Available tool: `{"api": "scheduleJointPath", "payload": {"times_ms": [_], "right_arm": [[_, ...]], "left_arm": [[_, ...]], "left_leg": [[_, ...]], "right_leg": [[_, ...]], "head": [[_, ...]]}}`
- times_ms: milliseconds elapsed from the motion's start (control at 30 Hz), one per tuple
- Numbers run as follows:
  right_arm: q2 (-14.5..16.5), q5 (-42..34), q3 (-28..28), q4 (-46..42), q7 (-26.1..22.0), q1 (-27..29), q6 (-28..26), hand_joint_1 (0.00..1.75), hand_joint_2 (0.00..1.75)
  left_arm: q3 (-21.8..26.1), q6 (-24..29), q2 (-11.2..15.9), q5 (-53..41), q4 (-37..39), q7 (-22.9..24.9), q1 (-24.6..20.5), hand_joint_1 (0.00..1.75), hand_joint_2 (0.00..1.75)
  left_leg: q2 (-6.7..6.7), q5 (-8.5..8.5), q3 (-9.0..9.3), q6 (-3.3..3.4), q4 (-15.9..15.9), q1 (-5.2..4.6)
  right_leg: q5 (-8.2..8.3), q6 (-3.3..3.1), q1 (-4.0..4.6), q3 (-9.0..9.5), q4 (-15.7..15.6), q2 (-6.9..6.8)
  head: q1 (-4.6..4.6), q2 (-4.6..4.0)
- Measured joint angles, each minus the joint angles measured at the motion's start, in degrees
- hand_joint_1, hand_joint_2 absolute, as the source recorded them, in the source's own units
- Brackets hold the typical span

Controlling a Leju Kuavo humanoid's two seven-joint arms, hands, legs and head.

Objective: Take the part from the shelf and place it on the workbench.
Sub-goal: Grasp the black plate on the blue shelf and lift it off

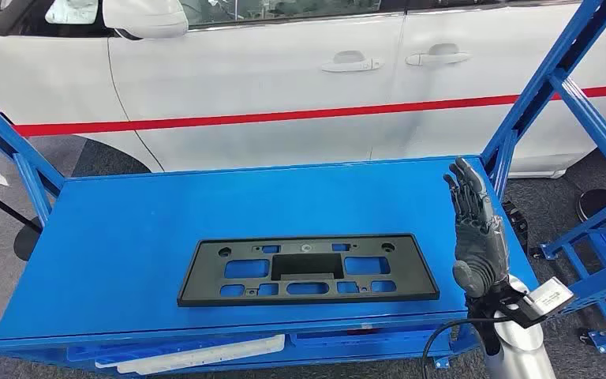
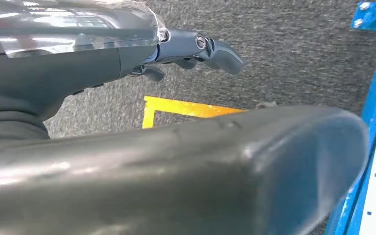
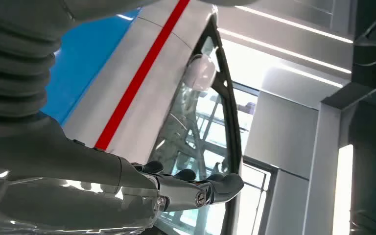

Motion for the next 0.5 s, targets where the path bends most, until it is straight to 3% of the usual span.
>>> {"api": "scheduleJointPath", "payload": {"times_ms": [67, 100, 167, 233, 333, 400, 500], "right_arm": [[-0.1, 0.3, -0.2, 0.0, 0.0, 0.2, 0.1, 0.00, 0.00], [-0.3, 0.6, -0.3, 0.0, 0.0, 0.4, 0.1, 0.00, 0.00], [-0.7, 1.8, -0.3, -0.4, 0.0, 0.9, -0.4, 0.00, 0.00], [-1.4, 3.1, 0.0, -1.4, 0.0, 2.2, -0.9, 0.00, 0.00], [-3.0, 5.4, 1.7, -3.8, 0.0, 5.4, -1.7, 0.00, 0.00], [-4.2, 6.8, 3.4, -5.7, 0.0, 7.8, -2.4, 0.00, 0.00], [-5.9, 8.6, 5.7, -8.0, 0.0, 11.4, -4.1, 0.00, 0.00]], "left_arm": [[0.0, 0.0, 0.0, 0.0, 0.0, 0.0, 0.1, 0.00, 0.00], [0.0, 0.0, 0.0, 0.0, 0.0, 0.0, 0.1, 0.00, 0.00], [0.2, 0.0, 0.1, 0.0, 0.0, 0.0, 0.1, 0.00, 0.00], [0.6, 0.0, 0.1, 0.0, 0.0, 0.0, 0.1, 0.00, 0.00], [1.1, -0.2, 0.2, 0.0, 0.0, -0.1, 0.0, 0.00, 0.00], [1.3, -0.2, 0.2, -0.1, 0.0, -0.2, 0.1, 0.00, 0.00], [2.0, -0.2, 0.2, -0.1, 0.0, -0.2, 0.2, 0.00, 0.00]], "left_leg": [[0.00, 0.82, -0.46, 0.05, 0.4, 0.00], [0.00, 2.09, -0.35, 0.15, -0.4, 0.00], [-0.02, 6.41, 2.58, 0.69, -7.4, -0.07], [-0.08, 8.83, 5.52, 1.30, -13.9, -0.31], [-0.25, 8.98, 6.24, 2.02, -15.8, -0.47], [-0.27, 9.27, 6.52, 2.67, -16.4, -0.23], [-0.22, 9.40, 6.70, 3.45, -16.7, -0.12]], "right_leg": [[-0.07, -0.02, 0.04, 0.11, 0.0, 0.08], [-0.15, -0.01, 0.08, 0.25, 0.0, 0.17], [-0.41, 0.20, 0.13, 0.72, 0.0, 0.31], [-0.67, 0.67, 0.33, 0.95, 0.2, 0.32], [-0.75, 1.56, 0.46, 0.93, 0.1, 0.19], [-1.74, 2.13, 0.36, 0.59, 1.2, 0.15], [-6.74, 2.70, 0.11, -3.54, 10.2, 0.16]], "head": [[0.00, 0.00], [0.00, 0.00], [0.01, 0.00], [0.01, 0.00], [0.00, 0.00], [0.01, 0.00], [0.00, 0.00]]}}
